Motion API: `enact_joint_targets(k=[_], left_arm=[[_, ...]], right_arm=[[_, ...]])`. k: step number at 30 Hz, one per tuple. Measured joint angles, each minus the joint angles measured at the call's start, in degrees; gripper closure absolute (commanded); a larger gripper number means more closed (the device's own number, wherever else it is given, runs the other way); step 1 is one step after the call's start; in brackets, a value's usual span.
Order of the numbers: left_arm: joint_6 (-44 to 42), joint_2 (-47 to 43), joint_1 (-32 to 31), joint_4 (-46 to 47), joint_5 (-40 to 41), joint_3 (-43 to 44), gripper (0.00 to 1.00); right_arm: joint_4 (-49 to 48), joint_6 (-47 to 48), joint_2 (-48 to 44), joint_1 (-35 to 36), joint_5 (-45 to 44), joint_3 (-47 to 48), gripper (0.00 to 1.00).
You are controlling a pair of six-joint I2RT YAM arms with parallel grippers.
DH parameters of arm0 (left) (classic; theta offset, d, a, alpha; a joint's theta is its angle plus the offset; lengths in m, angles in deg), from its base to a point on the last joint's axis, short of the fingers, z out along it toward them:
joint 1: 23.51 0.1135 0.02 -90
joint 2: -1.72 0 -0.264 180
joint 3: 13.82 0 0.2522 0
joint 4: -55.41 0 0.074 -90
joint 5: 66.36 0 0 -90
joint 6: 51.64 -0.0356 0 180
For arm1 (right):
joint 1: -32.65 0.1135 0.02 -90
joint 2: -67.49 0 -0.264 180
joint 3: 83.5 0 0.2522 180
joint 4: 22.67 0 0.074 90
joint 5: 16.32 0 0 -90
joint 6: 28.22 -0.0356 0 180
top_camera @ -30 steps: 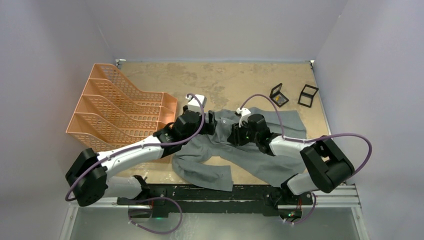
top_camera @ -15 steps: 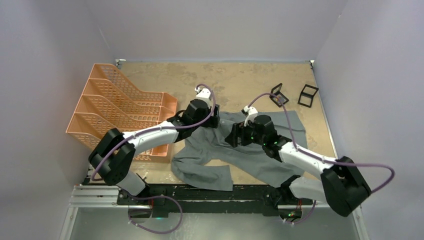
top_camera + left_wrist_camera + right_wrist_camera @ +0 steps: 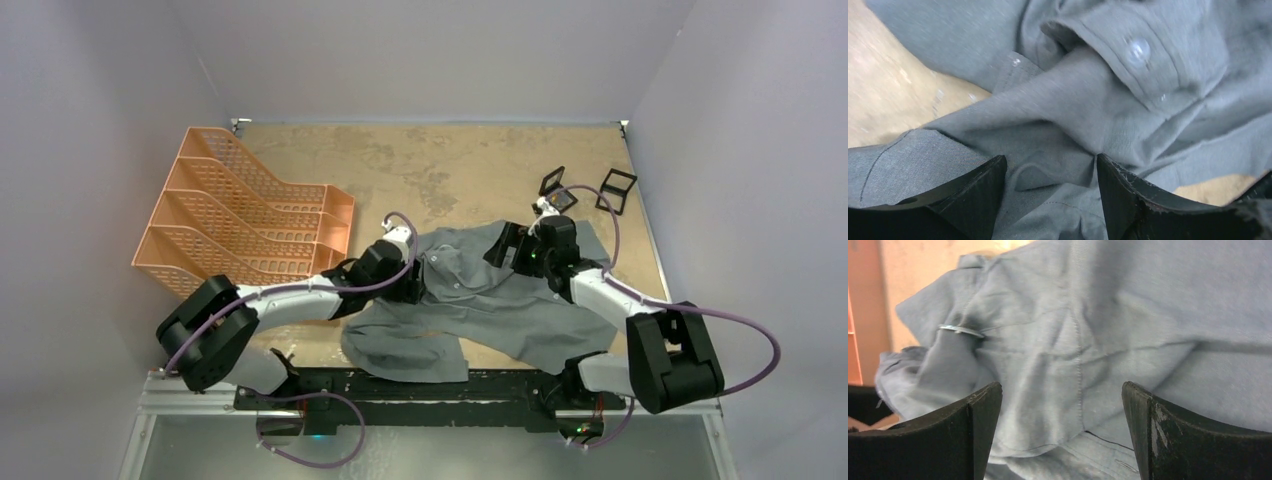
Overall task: Remove the brooch from the garment
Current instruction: Adjust the clothes at the center of the board.
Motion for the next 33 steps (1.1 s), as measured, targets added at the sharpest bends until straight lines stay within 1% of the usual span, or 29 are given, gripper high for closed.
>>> enact_joint_targets(k=[2, 5, 7, 10, 13, 16, 19, 25, 29, 33], left_arm=[[1.3, -1.7, -1.8, -0.1, -0.5, -2.4, 0.36], [3.0, -5.4, -4.0, -0.4, -1.1, -5.4, 0.36], [4.3, -8.6, -4.7, -0.9, -1.6, -7.1, 0.36], [4.7, -13.8, -4.8, -4.0, -1.3, -7.5, 0.33], [3.8, -19.1, -2.5, -8.8, 0.4, -5.3, 0.31], [1.4, -19.5, 1.8, -10.6, 2.5, 0.5, 0.3], [-1.1, -13.6, 5.4, -10.2, 4.0, 9.1, 0.3], [-5.2, 6.6, 7.5, -7.9, 2.5, 24.2, 0.32], [-7.8, 17.4, 7.6, -10.8, 2.0, 29.9, 0.32], [-10.4, 23.2, 7.6, -14.3, 1.4, 32.2, 0.33]], right_arm=[[-0.5, -1.3, 0.5, -1.8, 0.9, -1.7, 0.07], [-2.3, -3.9, 0.5, -7.0, 3.3, -4.7, 0.07], [-4.2, -5.3, 0.2, -10.4, 4.5, -5.7, 0.06], [-5.2, -5.5, 0.2, -12.8, 5.2, -6.0, 0.06], [-5.2, -4.3, 0.1, -13.1, 6.0, -6.0, 0.05], [-5.0, -2.9, -0.9, -13.0, 7.4, -6.0, 0.06], [-4.7, -1.6, -2.1, -13.0, 8.5, -5.4, 0.06], [-3.5, 0.5, -4.7, -12.9, 10.7, -4.1, 0.06], [-2.1, 1.7, -6.5, -12.5, 10.8, -4.0, 0.06], [-2.0, 2.7, -7.0, -12.4, 11.2, -4.0, 0.06]])
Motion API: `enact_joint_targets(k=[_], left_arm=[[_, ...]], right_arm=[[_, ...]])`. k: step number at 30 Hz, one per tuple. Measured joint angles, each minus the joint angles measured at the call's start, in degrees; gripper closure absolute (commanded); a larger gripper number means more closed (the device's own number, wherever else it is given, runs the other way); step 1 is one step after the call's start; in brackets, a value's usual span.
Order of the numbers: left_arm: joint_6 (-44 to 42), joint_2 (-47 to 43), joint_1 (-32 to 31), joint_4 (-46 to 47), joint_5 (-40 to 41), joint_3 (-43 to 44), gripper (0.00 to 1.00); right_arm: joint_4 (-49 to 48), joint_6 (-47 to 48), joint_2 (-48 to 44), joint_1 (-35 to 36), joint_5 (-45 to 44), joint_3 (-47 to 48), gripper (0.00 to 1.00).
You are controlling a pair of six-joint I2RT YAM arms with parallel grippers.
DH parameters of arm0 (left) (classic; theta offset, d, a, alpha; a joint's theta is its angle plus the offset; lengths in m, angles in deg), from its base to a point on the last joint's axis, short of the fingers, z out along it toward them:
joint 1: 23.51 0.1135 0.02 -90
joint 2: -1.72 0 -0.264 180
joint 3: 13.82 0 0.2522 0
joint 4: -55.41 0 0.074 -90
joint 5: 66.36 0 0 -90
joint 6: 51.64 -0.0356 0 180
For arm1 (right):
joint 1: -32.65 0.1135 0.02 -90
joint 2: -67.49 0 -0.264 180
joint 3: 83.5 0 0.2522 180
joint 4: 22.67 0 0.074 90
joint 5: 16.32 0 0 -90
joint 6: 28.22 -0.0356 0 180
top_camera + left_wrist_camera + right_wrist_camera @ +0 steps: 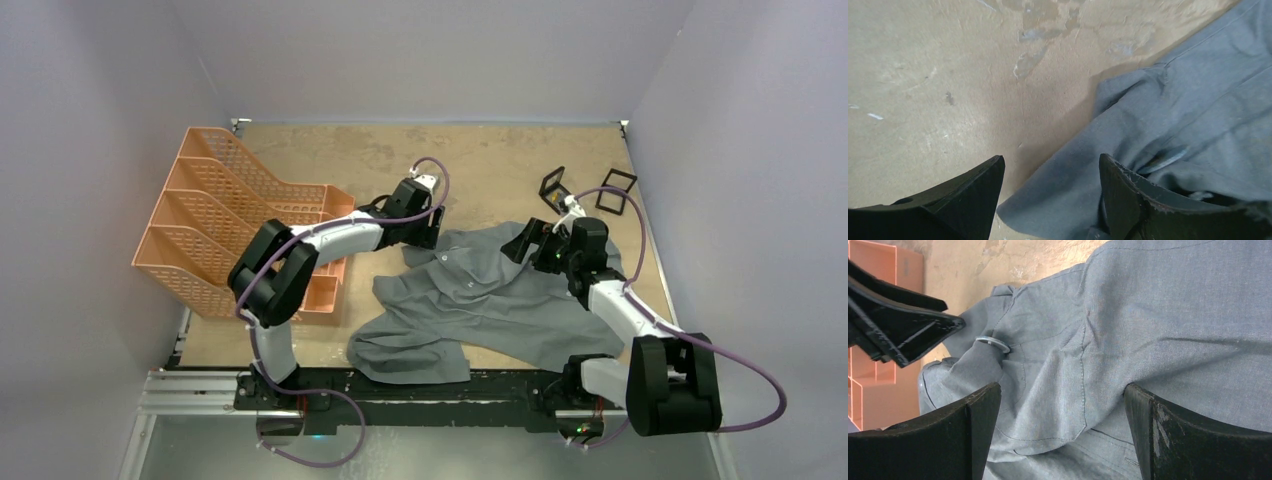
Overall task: Remove the brooch from the garment
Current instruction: Adjust the clothes at the center of the board.
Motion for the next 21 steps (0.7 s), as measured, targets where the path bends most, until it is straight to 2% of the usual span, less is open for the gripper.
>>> enact_joint_targets(k=[6, 8, 9, 12, 13, 17, 21], left_arm=[[-2.9, 5.9, -0.1, -2.4, -1.9, 2.5, 0.41], [-3.2, 6.5, -0.2, -2.4, -2.6, 3.5, 0.48], [-3.4, 6.6, -0.5, -2.3, -2.8, 3.5, 0.57], [-3.8, 6.6, -0.8, -2.1, -3.7, 3.3, 0.94], [-4.0, 6.6, -0.9, -2.0, -3.8, 3.0, 1.0], [-4.9, 6.0, -1.0, -1.6, -3.1, 1.9, 1.0], [-5.4, 3.4, -0.9, -3.5, 1.2, 0.8, 1.0]], right_arm=[[-0.9, 0.4, 3.1, 0.0, 1.4, 0.0, 0.05], [-1.0, 0.3, 4.6, 0.0, 1.7, 0.0, 0.05], [-1.1, 0.2, 5.2, 0.0, 1.9, 0.0, 0.05], [-2.0, -0.3, 6.6, 0.0, 2.8, -0.5, 0.05], [-2.2, -0.4, 7.1, 0.1, 2.8, -0.8, 0.05], [-4.3, -1.6, 9.2, 0.0, 3.4, -1.7, 0.04], [-6.7, -2.7, 10.4, -0.1, 4.1, -1.9, 0.04]])
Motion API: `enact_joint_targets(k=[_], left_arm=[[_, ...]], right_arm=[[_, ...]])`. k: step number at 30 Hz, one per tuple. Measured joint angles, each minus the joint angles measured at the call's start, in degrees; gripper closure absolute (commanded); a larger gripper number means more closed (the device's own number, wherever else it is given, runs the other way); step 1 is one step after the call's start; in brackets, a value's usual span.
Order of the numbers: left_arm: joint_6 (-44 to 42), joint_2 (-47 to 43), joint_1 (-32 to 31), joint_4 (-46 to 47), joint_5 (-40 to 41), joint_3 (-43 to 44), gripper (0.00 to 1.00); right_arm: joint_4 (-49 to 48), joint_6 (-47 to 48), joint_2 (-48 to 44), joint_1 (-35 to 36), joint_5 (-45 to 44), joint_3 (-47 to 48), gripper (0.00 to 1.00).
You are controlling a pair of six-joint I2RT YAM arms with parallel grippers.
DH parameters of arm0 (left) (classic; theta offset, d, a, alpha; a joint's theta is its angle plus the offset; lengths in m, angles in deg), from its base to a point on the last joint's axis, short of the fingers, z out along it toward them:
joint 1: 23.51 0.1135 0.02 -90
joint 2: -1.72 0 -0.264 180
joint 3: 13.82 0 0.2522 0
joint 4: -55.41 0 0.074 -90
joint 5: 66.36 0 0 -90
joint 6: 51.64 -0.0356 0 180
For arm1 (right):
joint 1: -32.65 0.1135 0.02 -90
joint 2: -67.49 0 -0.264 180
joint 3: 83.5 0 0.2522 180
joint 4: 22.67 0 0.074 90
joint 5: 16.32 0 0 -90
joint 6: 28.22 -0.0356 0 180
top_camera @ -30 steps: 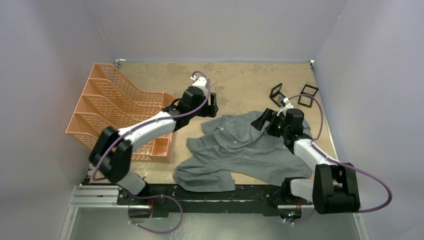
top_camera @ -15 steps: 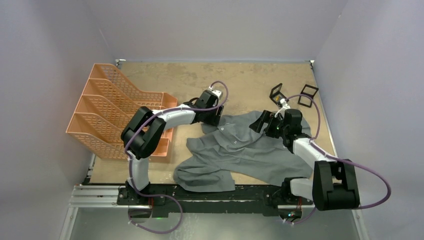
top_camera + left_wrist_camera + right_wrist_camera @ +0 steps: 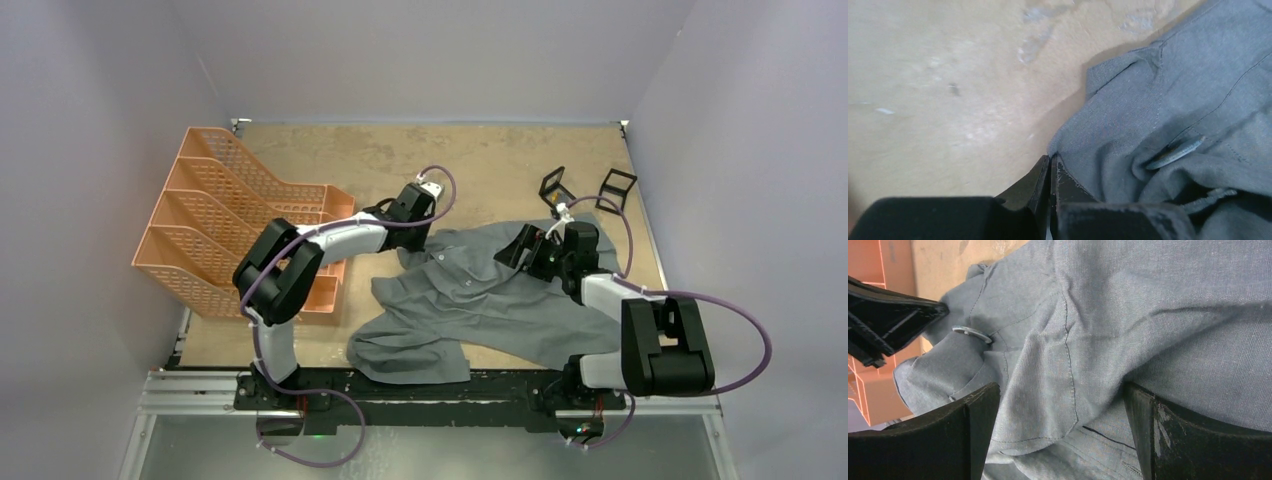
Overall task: Remove the brooch from the garment
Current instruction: Adjust the clothes at the center of the board.
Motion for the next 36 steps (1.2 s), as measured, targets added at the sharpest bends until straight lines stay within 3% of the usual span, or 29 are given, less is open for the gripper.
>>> enact_joint_targets(k=[9, 23, 29, 32, 36], left_arm=[[-2.8, -6.1, 3.8, -0.3, 8.7, 5.4, 1.0], [-10.3, -6.0, 6.0, 4.1, 6.6, 16.0, 1.0], [-13.1, -1.6, 5.0, 5.8, 4.9, 26.9, 0.67], [-12.6, -0.3, 4.9, 5.9, 5.4, 28.4, 0.59], [-9.9, -3.3, 4.8, 6.8, 6.4, 20.9, 0.56]], right_arm=[[-2.0, -0.9, 0.7, -0.2, 0.0, -0.3, 0.03], [0.3, 0.9, -1.9, -0.3, -4.9, 0.6, 0.03], [2.8, 2.8, -6.7, 0.0, -5.6, 2.1, 0.04], [3.3, 3.6, -7.4, 0.7, -5.2, 3.3, 0.04], [3.4, 4.5, -7.6, 2.6, -4.5, 4.9, 0.04]])
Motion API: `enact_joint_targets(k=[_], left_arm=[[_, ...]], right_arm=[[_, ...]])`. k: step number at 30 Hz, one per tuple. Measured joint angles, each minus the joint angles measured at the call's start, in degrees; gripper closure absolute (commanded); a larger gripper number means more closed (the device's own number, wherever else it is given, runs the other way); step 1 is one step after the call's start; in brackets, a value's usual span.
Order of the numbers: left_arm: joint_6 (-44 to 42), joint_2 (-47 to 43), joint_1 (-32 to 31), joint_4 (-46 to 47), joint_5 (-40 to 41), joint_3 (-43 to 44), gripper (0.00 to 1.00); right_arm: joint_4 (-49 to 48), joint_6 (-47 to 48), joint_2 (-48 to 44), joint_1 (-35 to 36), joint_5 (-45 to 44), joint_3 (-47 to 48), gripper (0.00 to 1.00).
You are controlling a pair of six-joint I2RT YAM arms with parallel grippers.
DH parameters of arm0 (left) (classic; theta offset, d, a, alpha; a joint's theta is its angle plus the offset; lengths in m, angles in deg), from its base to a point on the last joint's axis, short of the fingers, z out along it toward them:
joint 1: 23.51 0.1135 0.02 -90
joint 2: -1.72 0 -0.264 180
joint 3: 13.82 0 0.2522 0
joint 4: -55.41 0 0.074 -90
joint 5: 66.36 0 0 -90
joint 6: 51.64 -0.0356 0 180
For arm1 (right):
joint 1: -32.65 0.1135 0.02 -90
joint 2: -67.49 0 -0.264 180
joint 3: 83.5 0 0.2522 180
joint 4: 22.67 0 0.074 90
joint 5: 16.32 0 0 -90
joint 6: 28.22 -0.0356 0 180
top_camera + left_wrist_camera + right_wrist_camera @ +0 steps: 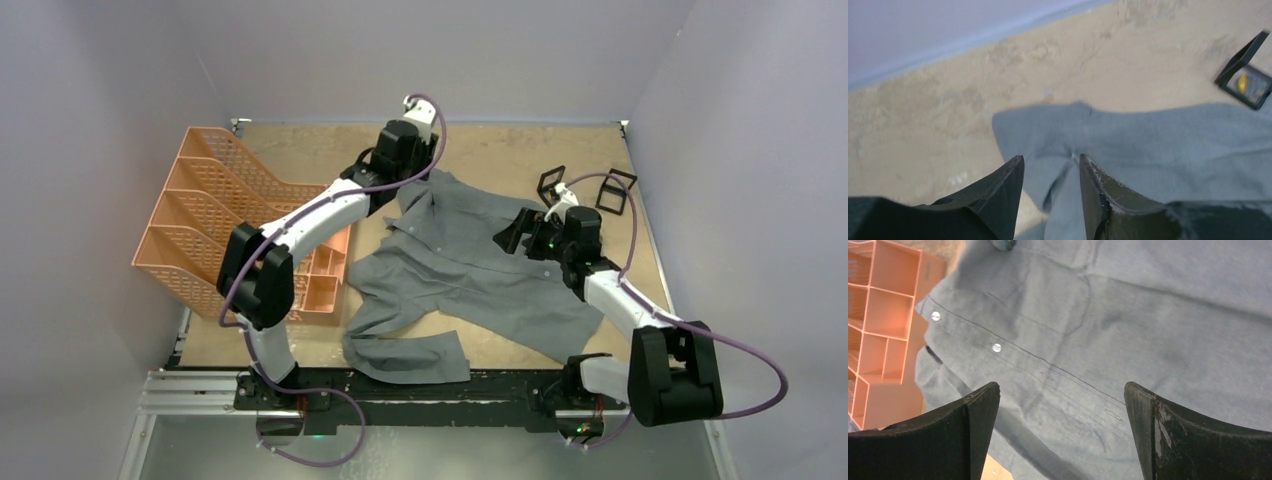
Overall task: Remove the brooch from the garment
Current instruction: Adjust the clothes at the center of the board.
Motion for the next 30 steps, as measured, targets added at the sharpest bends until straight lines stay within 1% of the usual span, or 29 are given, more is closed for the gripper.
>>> enact_joint_targets(k=[3, 6, 13, 18, 22, 23, 27, 30], left_arm=[[2.8, -3.7, -0.2, -0.3, 1.0, -7.7, 0.56], [5.4, -6.4, -0.3, -0.2, 0.9, -13.4, 0.56], [11.1, -6.9, -0.7, 0.7, -0.9, -22.6, 0.57], [14.7, -8.5, -0.7, 0.5, -0.1, -32.5, 0.57], [17.6, -11.2, -0.7, 0.6, 1.0, -40.2, 0.6], [18.6, -12.1, -0.7, 0.7, 1.0, -42.3, 0.6], [22.1, -17.2, -1.0, 1.9, 1.7, -48.4, 0.59], [24.6, -23.7, -1.1, 1.0, 2.1, -53.2, 0.58]], right_arm=[[-0.1, 0.6, 1.3, 2.3, 0.1, 2.4, 0.04], [-1.1, 0.6, 5.0, 4.3, 0.3, 5.5, 0.04], [-3.3, -1.2, 16.1, 5.3, 0.4, 10.6, 0.04], [-2.7, -2.8, 19.9, 5.2, 0.4, 10.4, 0.02], [-2.6, -3.5, 19.6, 4.6, 0.5, 7.0, 0.02], [-3.9, -3.8, 18.8, 3.8, 1.4, 5.3, 0.02], [-4.5, -5.2, 13.4, -0.5, 2.6, -0.3, 0.02], [-2.1, -6.2, 7.2, -3.0, 1.8, -4.3, 0.02]])
